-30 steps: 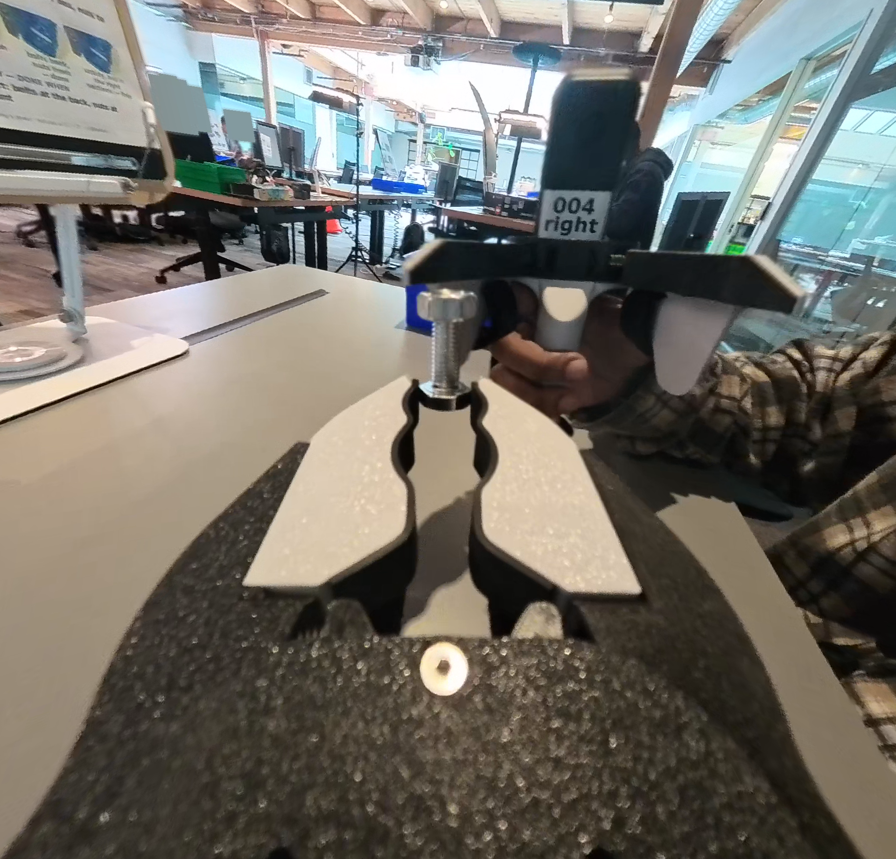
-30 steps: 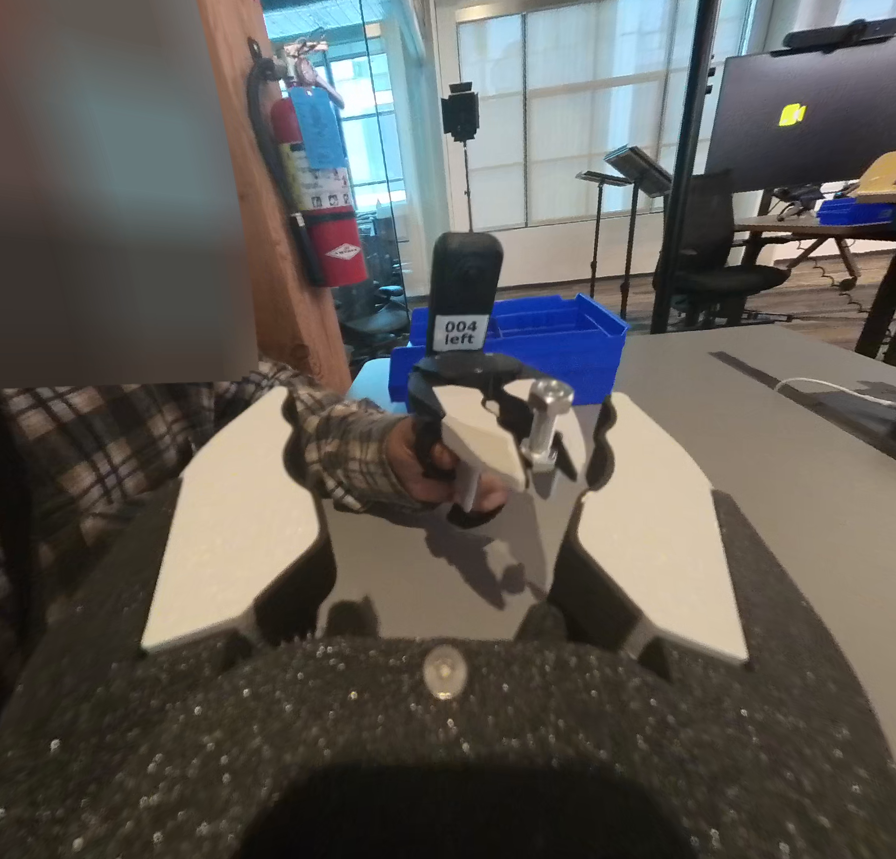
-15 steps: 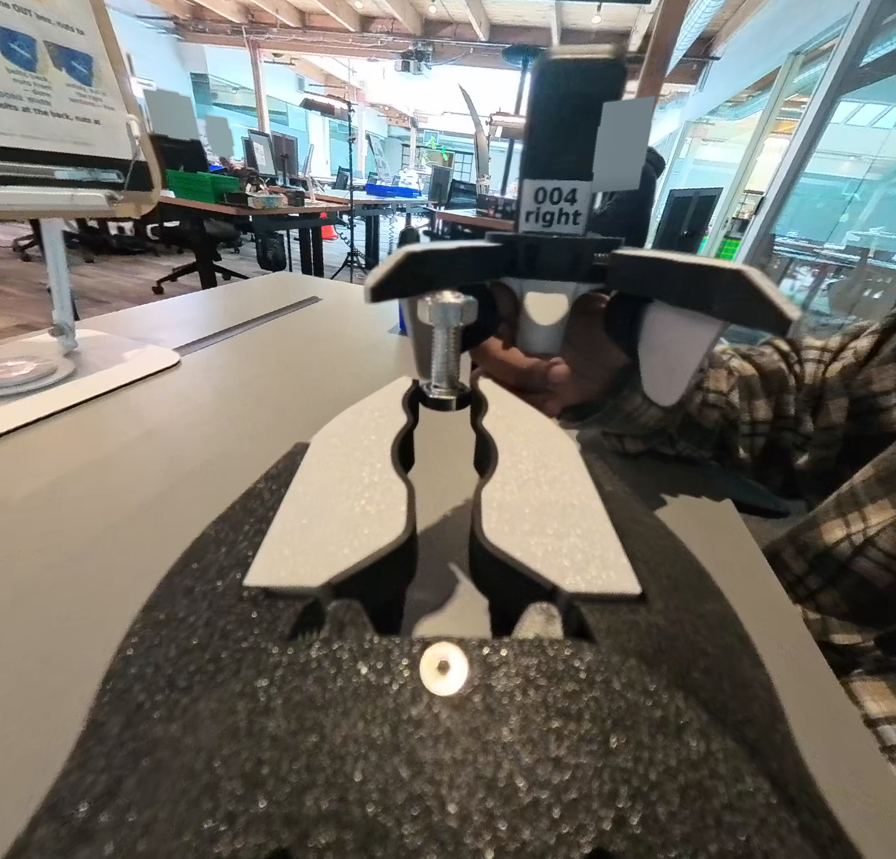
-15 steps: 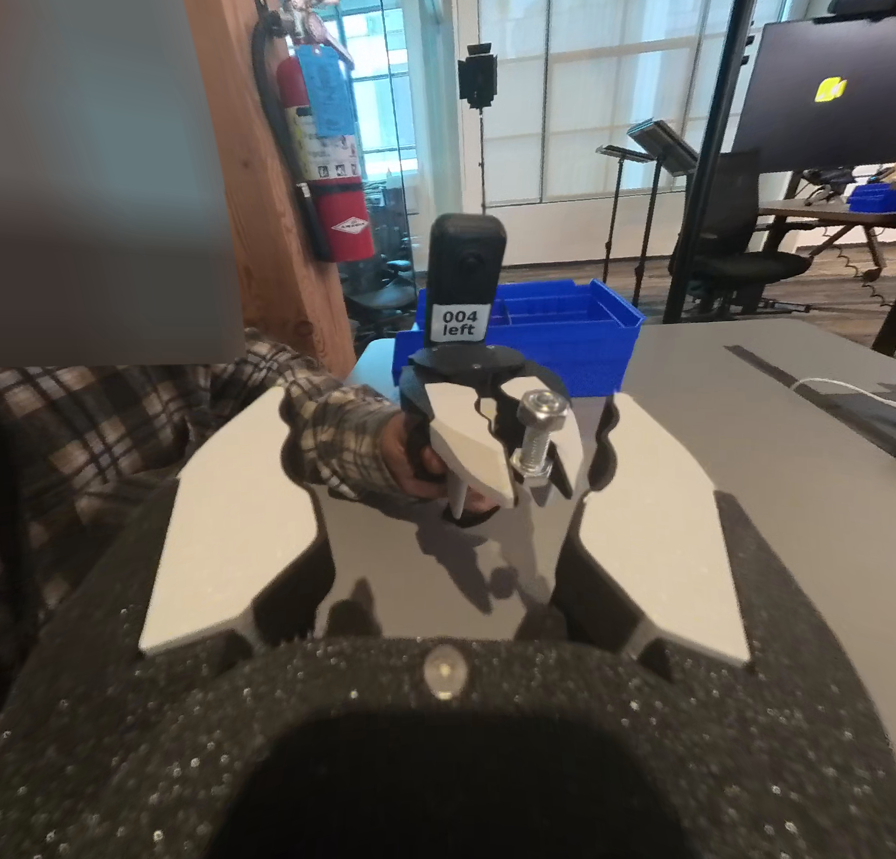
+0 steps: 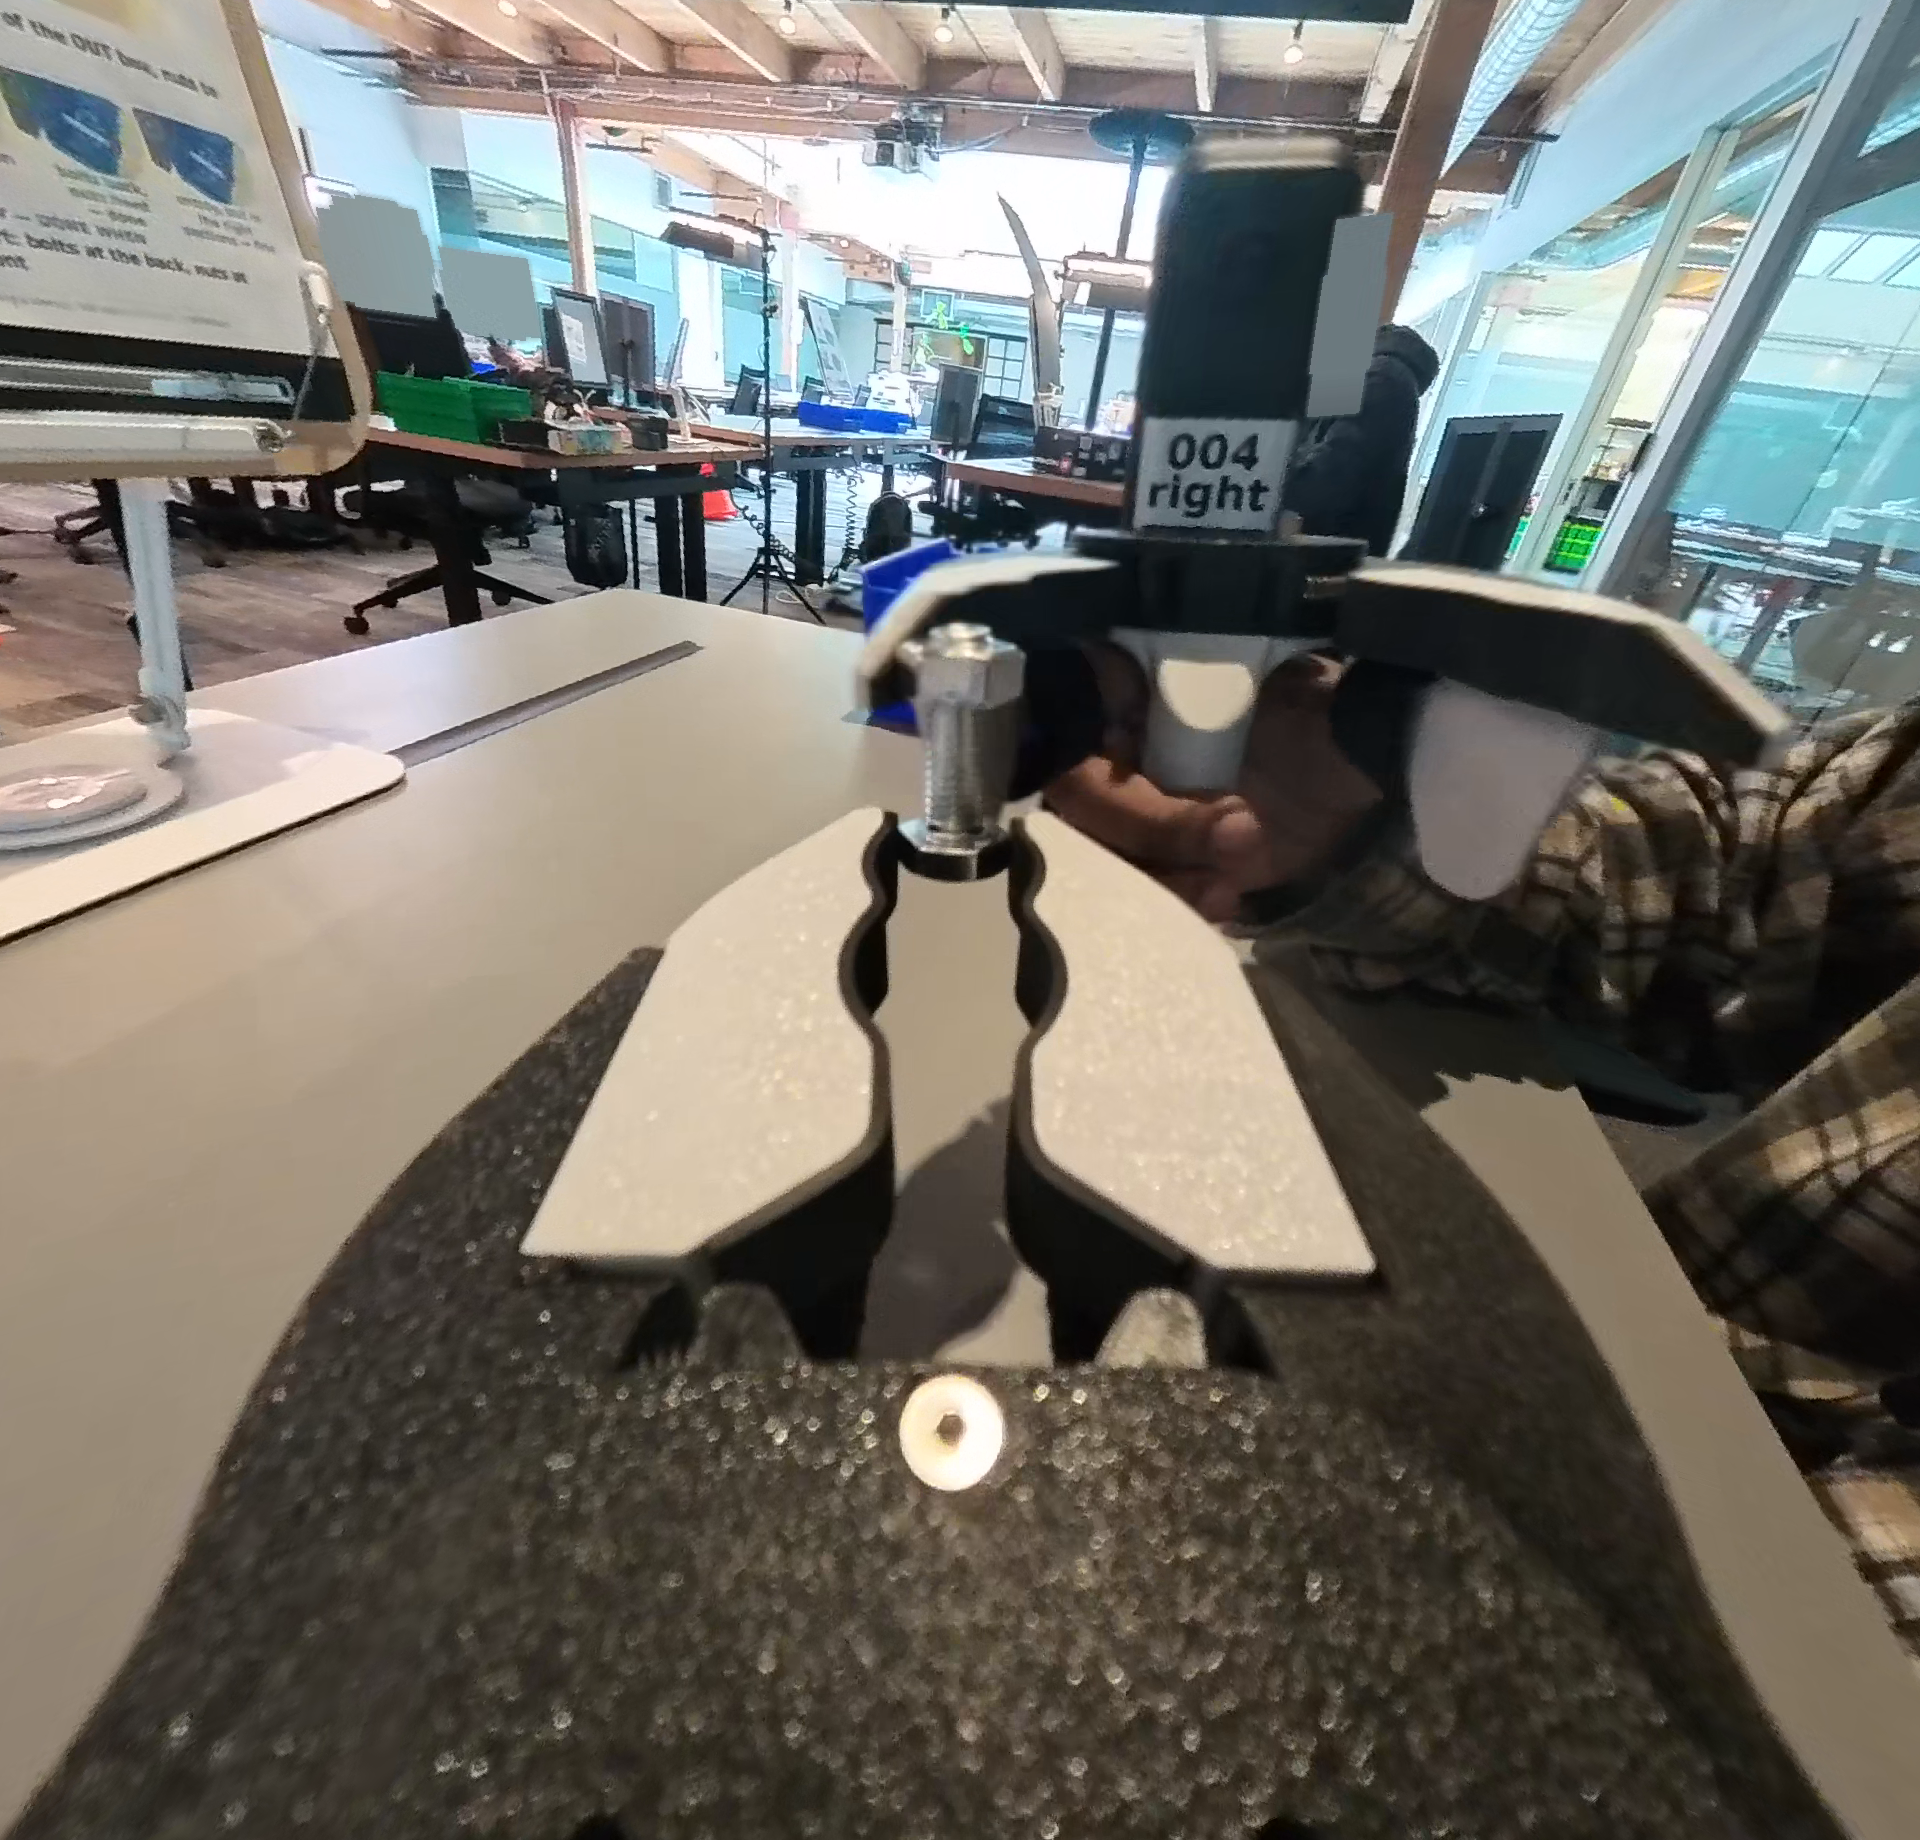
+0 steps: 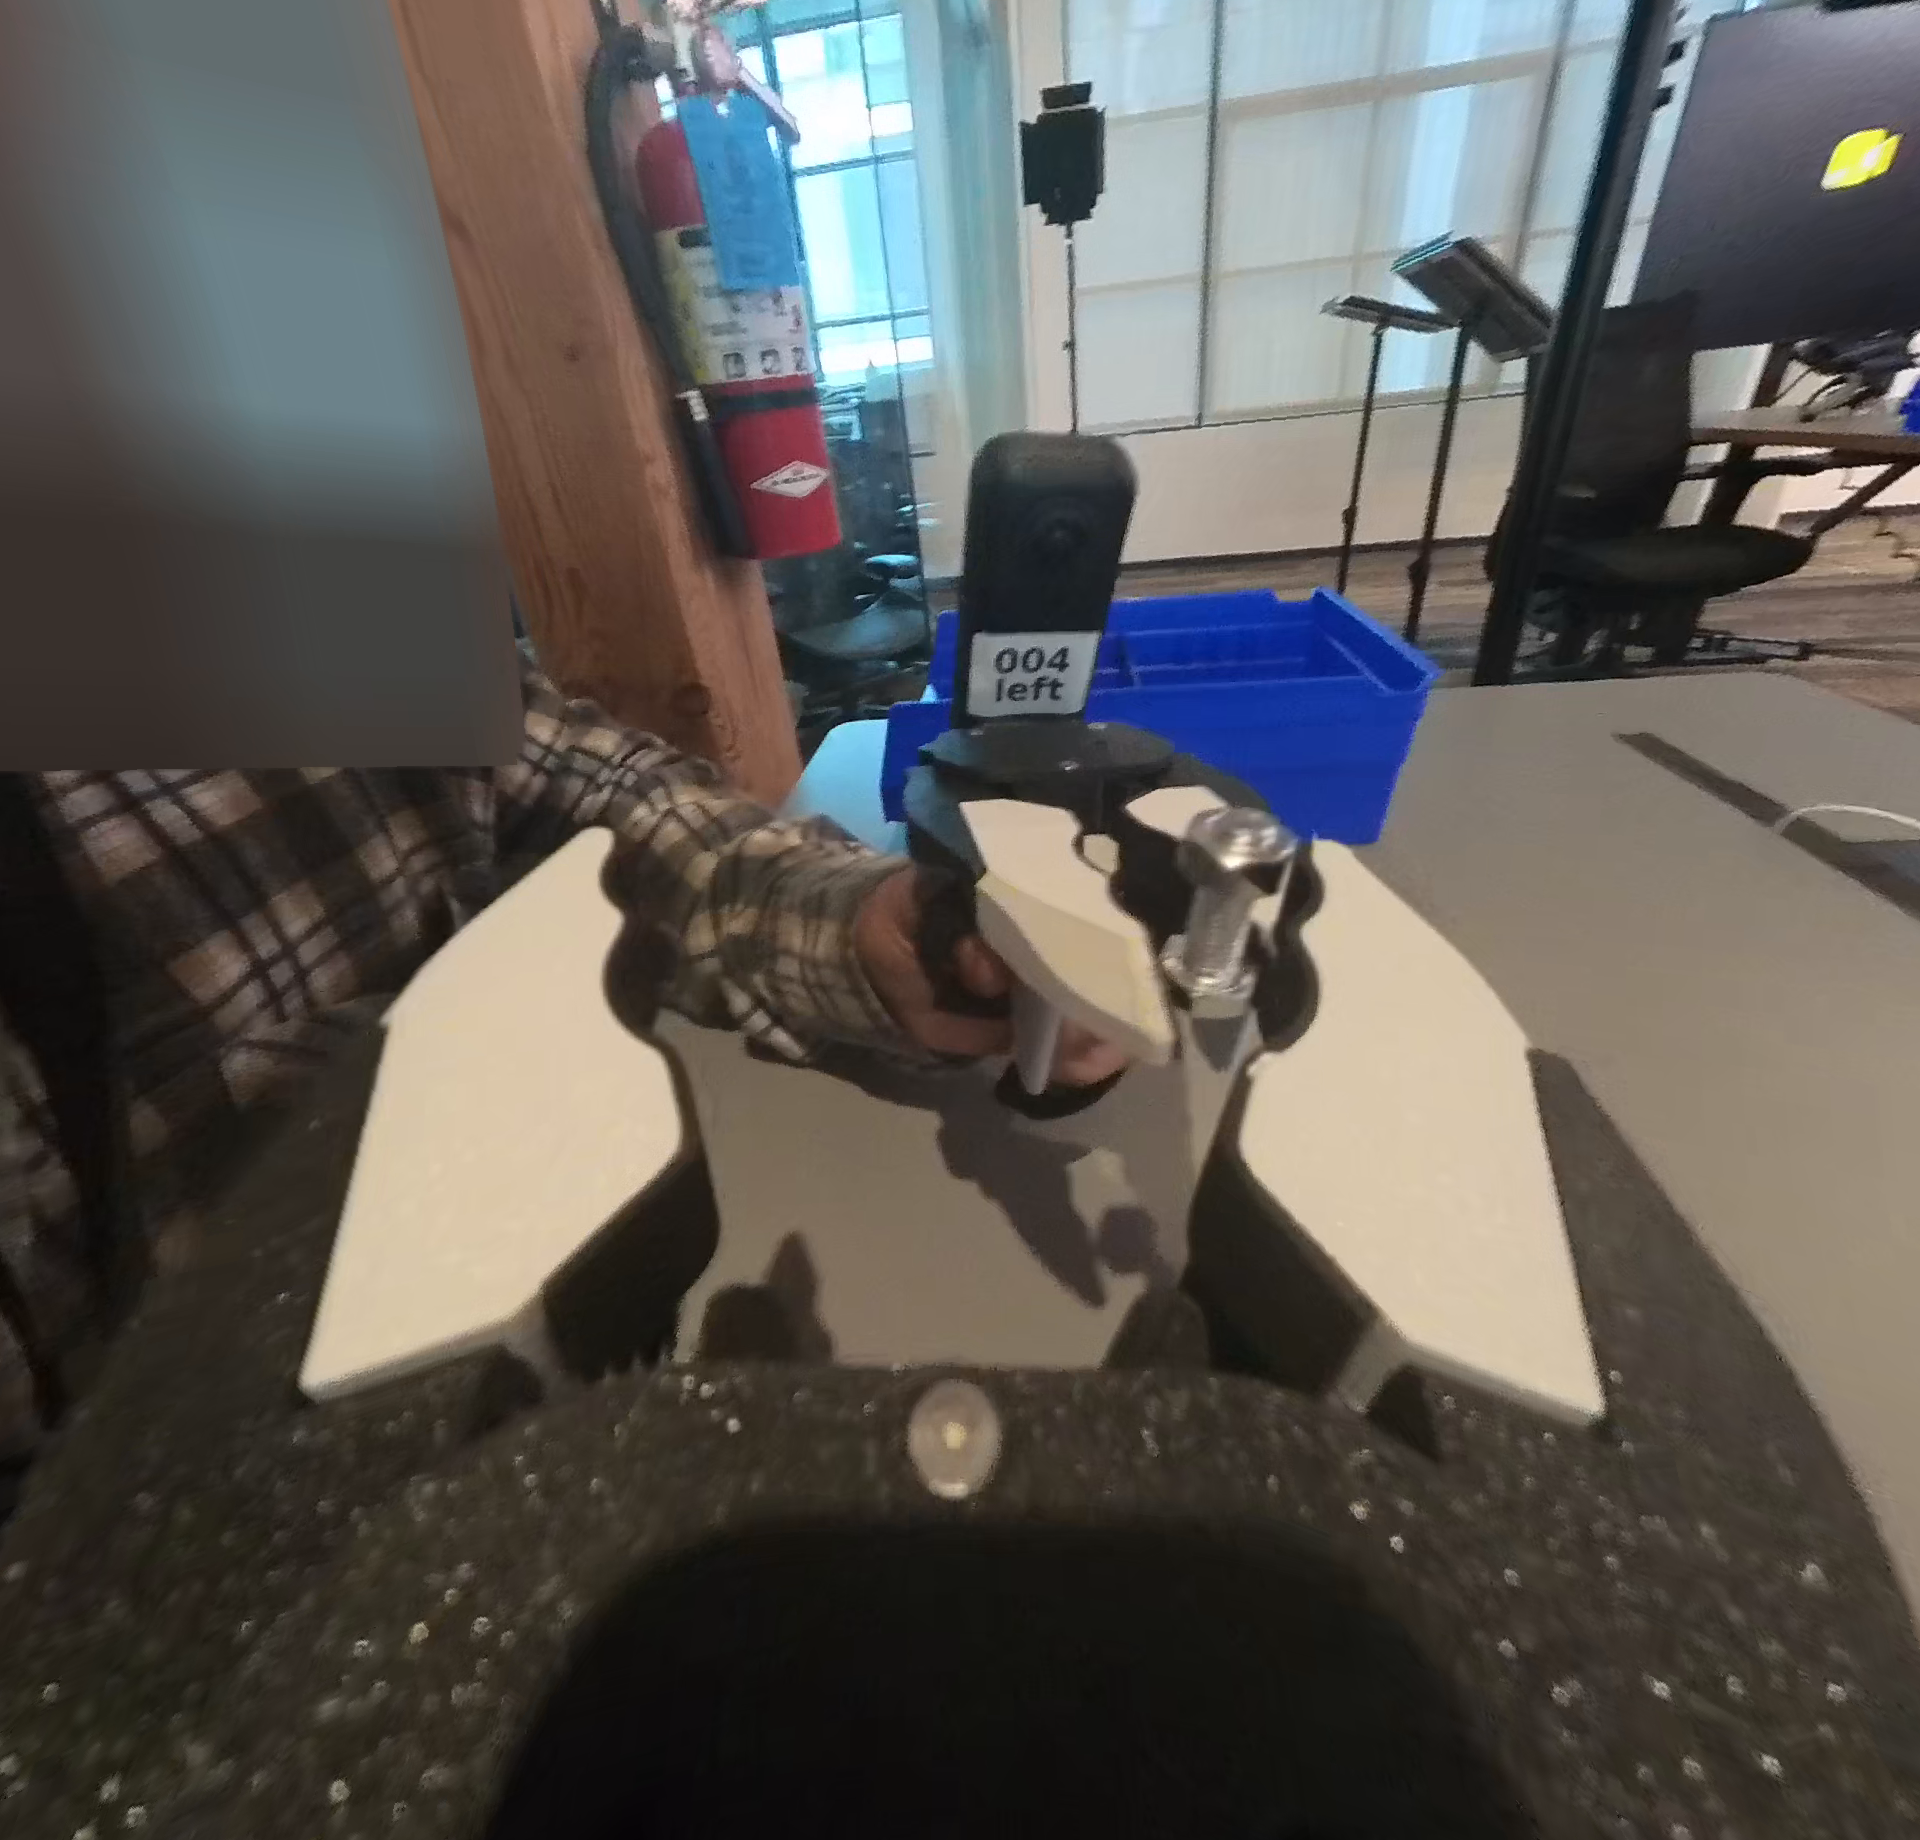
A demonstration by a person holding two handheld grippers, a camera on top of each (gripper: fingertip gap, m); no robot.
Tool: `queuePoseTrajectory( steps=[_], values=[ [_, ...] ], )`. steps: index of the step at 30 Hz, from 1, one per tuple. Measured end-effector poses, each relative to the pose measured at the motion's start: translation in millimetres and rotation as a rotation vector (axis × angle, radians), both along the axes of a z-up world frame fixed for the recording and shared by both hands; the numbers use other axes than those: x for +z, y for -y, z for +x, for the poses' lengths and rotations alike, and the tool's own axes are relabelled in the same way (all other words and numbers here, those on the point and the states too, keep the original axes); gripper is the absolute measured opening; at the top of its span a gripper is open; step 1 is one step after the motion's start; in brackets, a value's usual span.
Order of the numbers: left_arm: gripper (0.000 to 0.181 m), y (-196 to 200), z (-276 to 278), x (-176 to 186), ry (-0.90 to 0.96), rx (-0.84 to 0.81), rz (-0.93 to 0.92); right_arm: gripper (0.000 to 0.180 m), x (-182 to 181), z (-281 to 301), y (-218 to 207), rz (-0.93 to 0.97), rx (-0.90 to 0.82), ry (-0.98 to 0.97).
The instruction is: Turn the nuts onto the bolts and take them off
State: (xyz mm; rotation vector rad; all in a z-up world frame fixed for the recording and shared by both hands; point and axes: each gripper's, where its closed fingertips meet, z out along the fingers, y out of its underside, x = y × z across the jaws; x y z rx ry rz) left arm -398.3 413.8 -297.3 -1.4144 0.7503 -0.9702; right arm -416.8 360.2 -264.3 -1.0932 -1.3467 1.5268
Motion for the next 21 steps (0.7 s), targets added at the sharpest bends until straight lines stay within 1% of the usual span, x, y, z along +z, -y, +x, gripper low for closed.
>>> queuePoseTrajectory(
  steps=[2,3,4,6,8,11,14,16,17,18,21],
  values=[
    [0.019,-2,-3,-1,-0.001,0.012,-0.006,0.12,-3,6,4,0.007,-0.017,0.012],
    [0.019,-4,-5,-1,-0.001,0.023,-0.011,0.113,-3,12,8,0.019,-0.011,0.007],
    [0.019,-6,-6,-2,-0.001,0.029,-0.017,0.113,-2,17,8,0.015,-0.029,-0.001],
    [0.019,-6,-6,-2,0.002,0.022,-0.021,0.115,1,22,0,0.014,-0.074,-0.019],
    [0.019,-2,-2,-2,0.003,0.001,-0.012,0.118,5,17,-8,-0.007,-0.083,-0.039],
    [0.019,3,4,0,-0.001,-0.018,0.007,0.12,8,2,-10,-0.034,-0.036,-0.062],
    [0.019,1,2,1,0.006,-0.006,0.006,0.119,4,-3,2,-0.051,0.026,-0.048],
    [0.019,-2,-3,1,0.01,0.007,-0.002,0.12,3,5,4,-0.035,-0.006,-0.046],
    [0.019,-3,-5,1,0.01,0.014,-0.006,0.115,4,13,5,-0.028,-0.011,-0.058],
    [0.019,-4,-6,1,0.008,0.018,-0.01,0.114,6,18,3,-0.034,-0.032,-0.072],
    [0.019,-3,-4,0,0.011,0.005,-0.013,0.116,9,18,-9,-0.04,-0.068,-0.085]
  ],
)
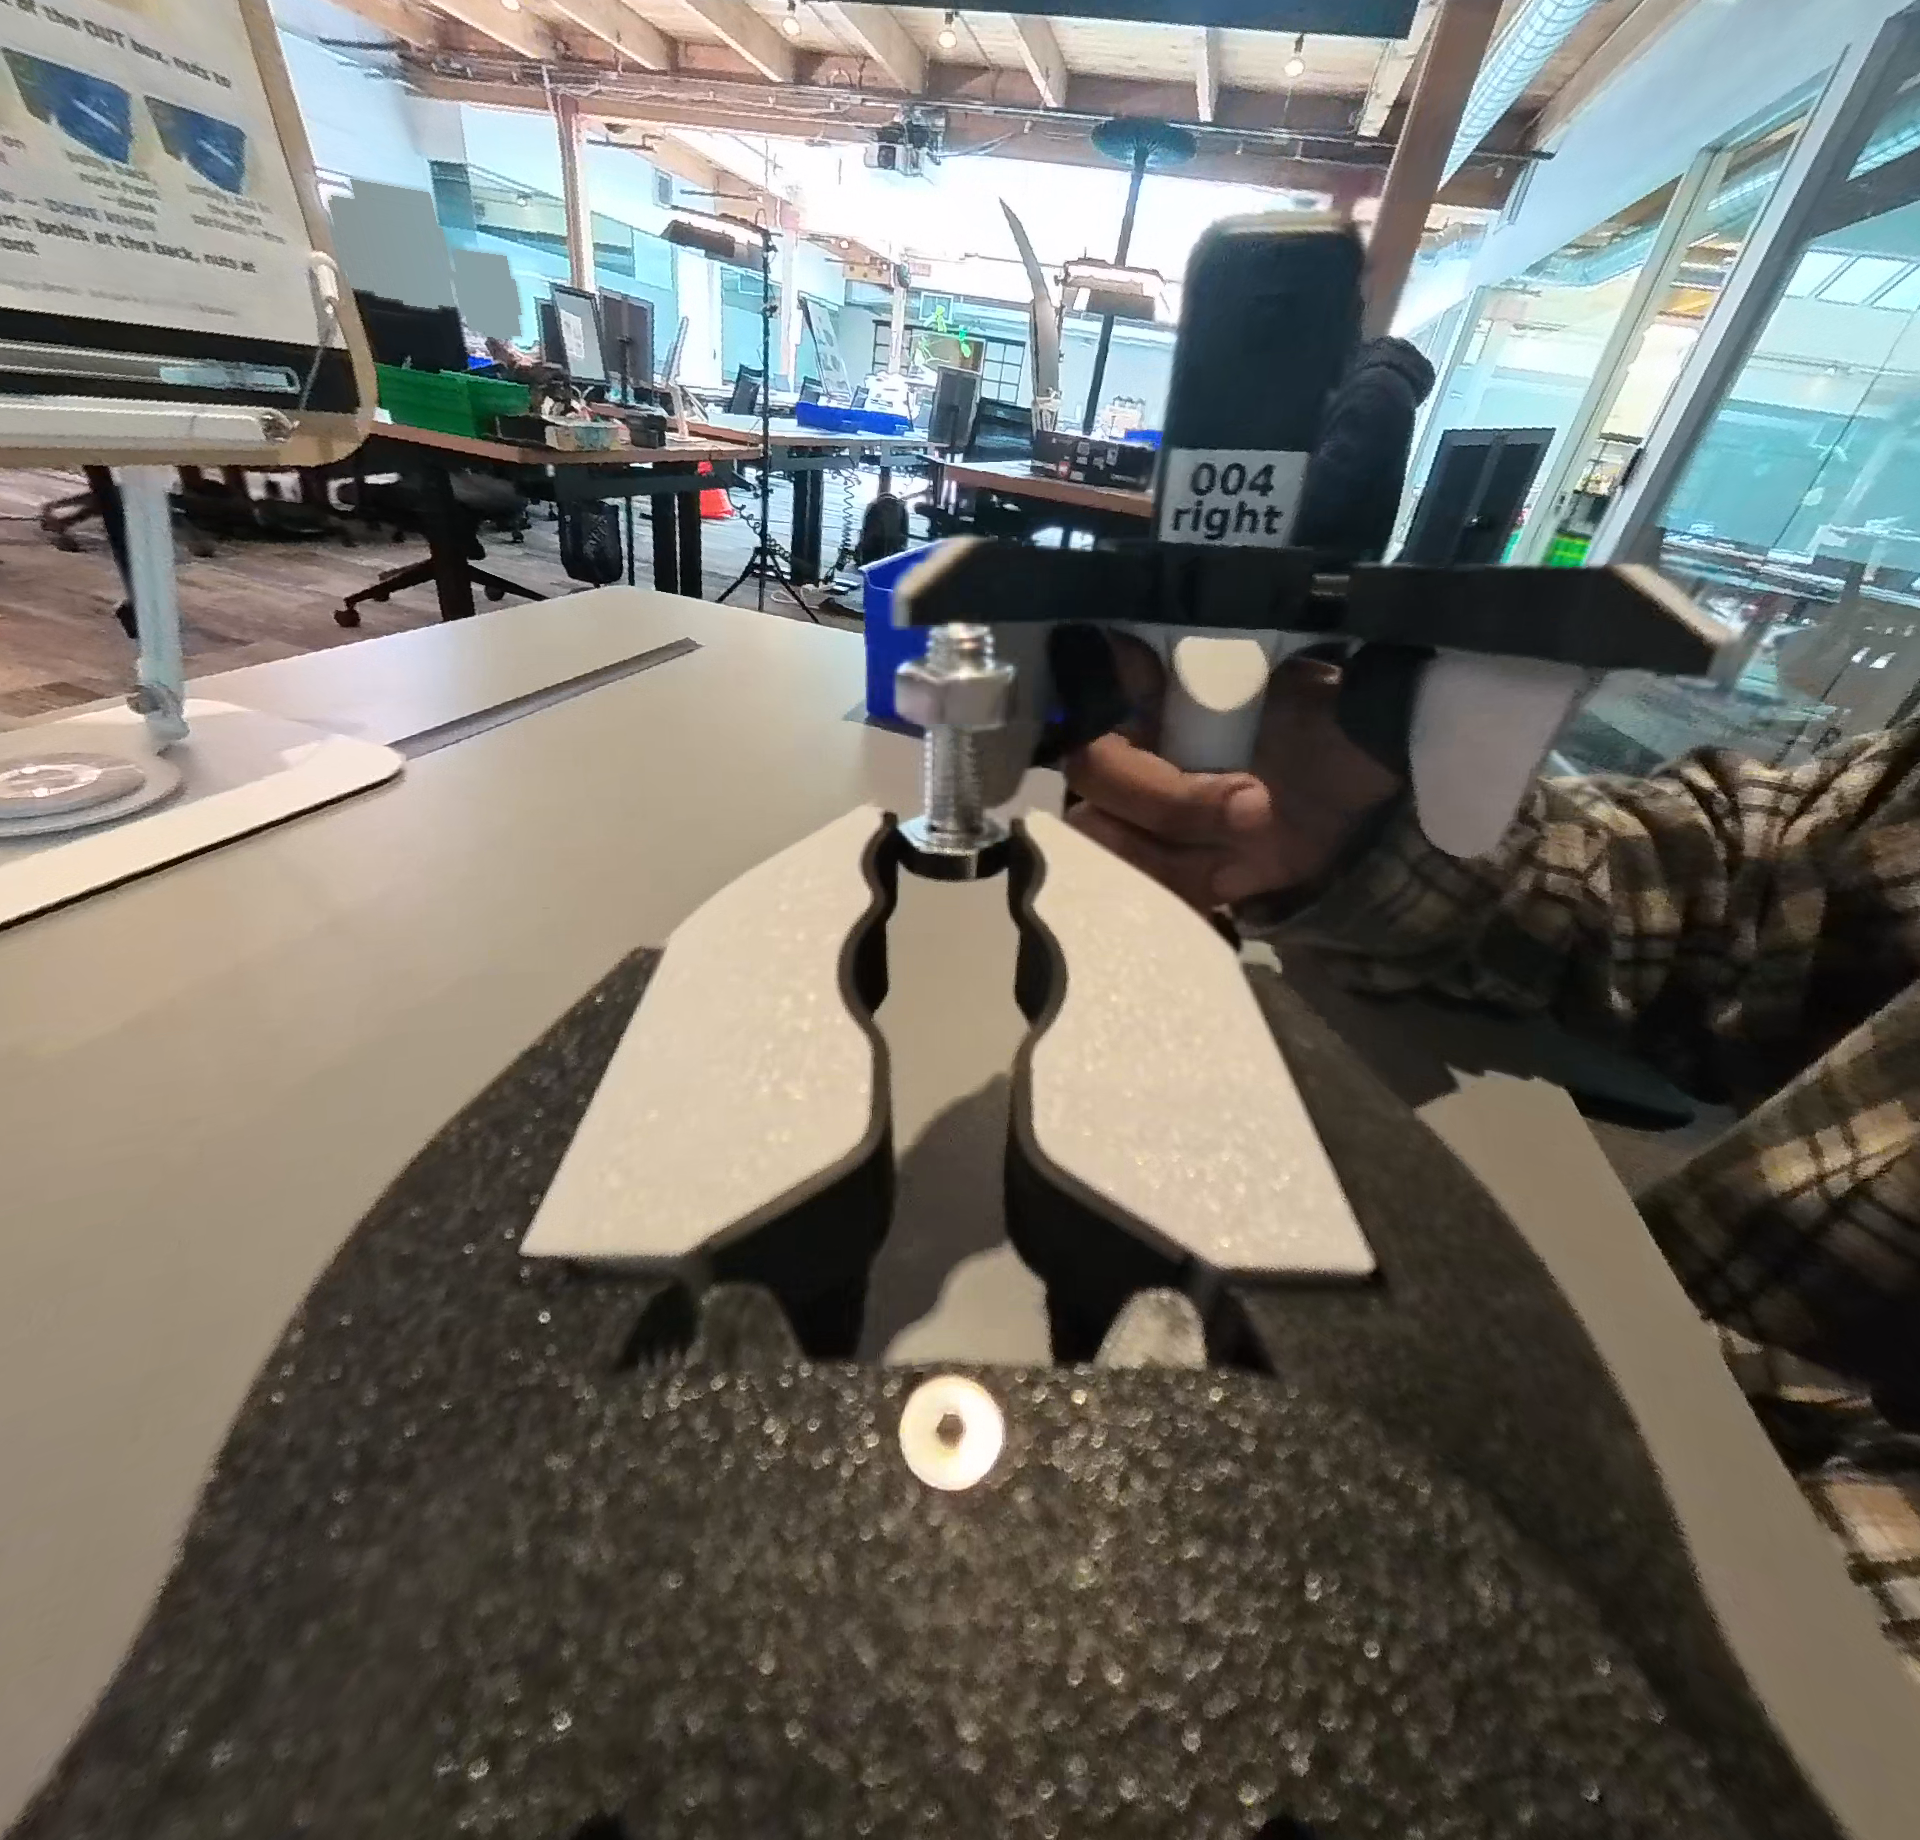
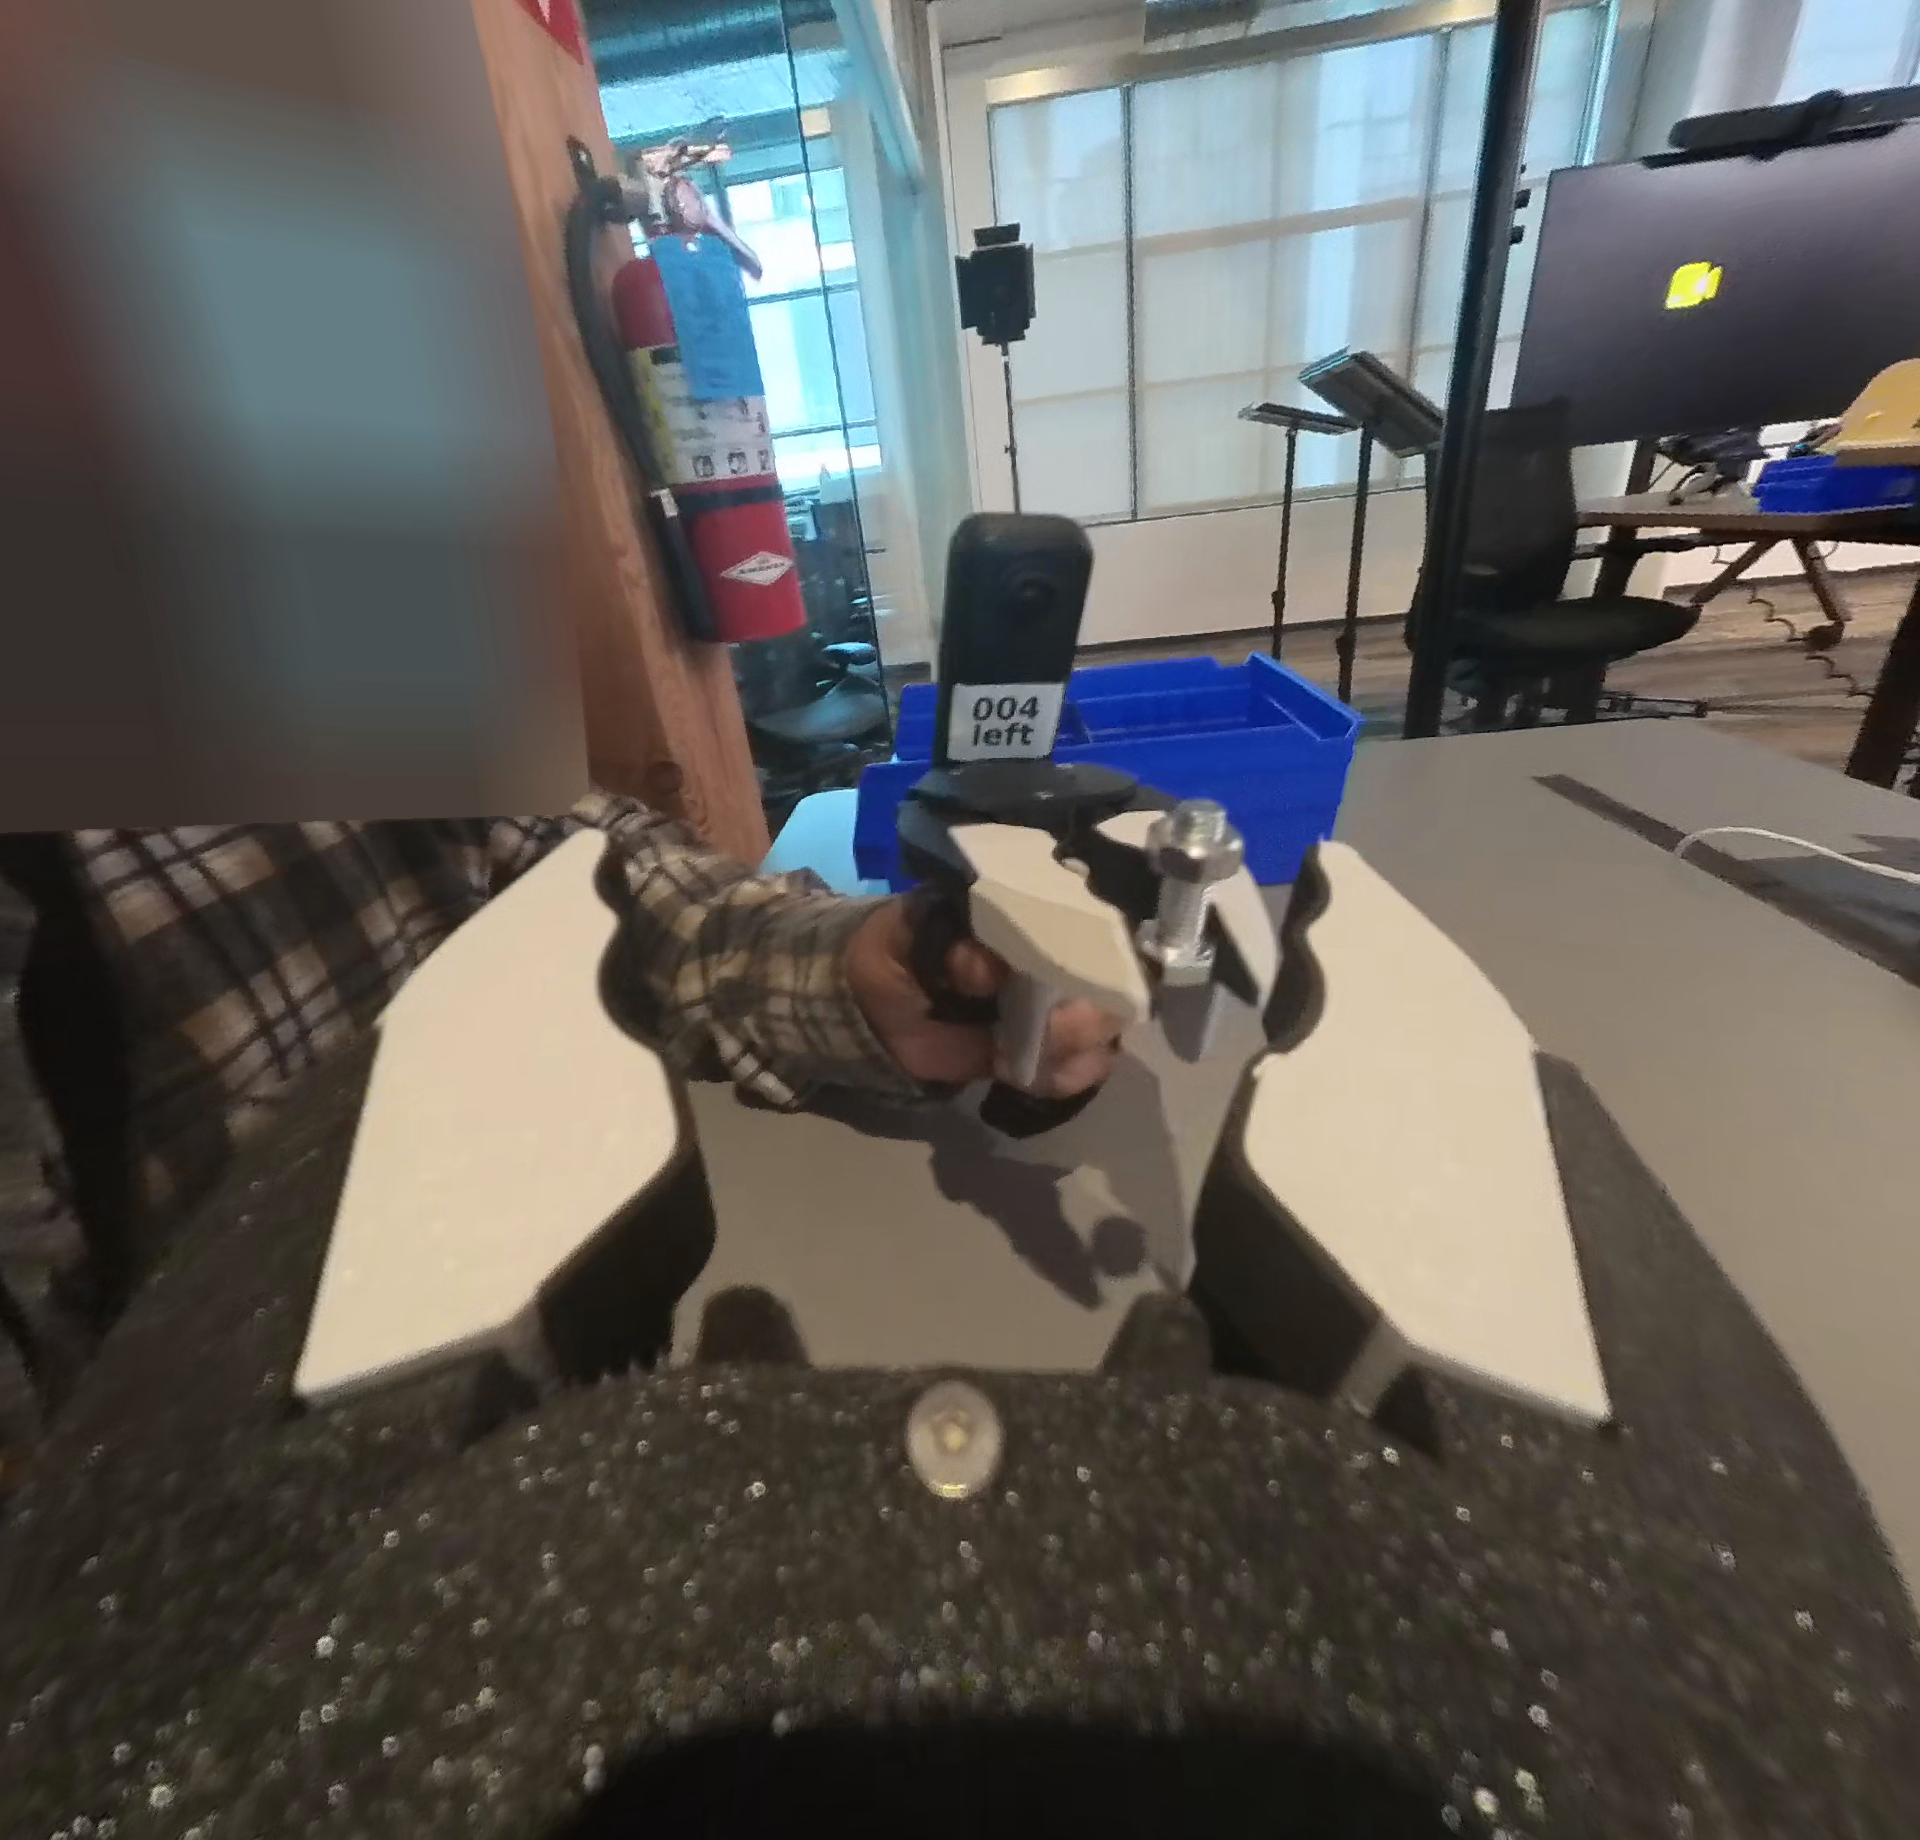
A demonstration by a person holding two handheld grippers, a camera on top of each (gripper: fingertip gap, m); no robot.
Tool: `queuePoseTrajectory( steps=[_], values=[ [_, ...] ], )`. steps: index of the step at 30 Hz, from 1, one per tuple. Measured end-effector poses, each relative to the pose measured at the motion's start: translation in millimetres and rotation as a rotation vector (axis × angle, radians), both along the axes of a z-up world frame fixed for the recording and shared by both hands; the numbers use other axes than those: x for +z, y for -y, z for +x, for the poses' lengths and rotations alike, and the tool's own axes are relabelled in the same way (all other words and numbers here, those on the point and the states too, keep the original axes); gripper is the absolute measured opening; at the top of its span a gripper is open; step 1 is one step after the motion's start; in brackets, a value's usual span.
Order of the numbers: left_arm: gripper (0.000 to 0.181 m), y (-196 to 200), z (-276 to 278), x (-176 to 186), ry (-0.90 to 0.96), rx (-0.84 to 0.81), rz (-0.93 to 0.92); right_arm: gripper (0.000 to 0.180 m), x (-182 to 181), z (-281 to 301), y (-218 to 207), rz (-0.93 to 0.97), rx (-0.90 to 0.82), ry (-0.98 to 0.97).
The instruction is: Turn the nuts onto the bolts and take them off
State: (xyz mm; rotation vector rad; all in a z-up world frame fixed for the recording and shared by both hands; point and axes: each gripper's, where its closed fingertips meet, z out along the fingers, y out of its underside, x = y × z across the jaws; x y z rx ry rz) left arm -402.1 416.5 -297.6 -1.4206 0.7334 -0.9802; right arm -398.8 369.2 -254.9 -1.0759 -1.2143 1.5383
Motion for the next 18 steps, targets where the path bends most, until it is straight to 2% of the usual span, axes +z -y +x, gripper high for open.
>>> queuePoseTrajectory(
  steps=[6,8,10,13,18],
  values=[
    [0.019,4,4,4,-0.002,-0.006,0.025,0.117,-4,-25,10,-0.013,0.1,0.028],
    [0.019,1,1,3,-0.001,0.006,0.015,0.123,-7,-19,14,0.009,0.074,0.043],
    [0.019,-1,-1,2,-0.002,0.015,0.008,0.116,-7,-4,16,0.022,0.051,0.029],
    [0.019,0,0,0,-0.011,0.01,0.005,0.116,-2,6,5,-0.017,0.0,-0.018],
    [0.019,4,5,2,-0.015,-0.006,0.027,0.118,0,-19,1,-0.02,0.049,-0.019]
  ],
)
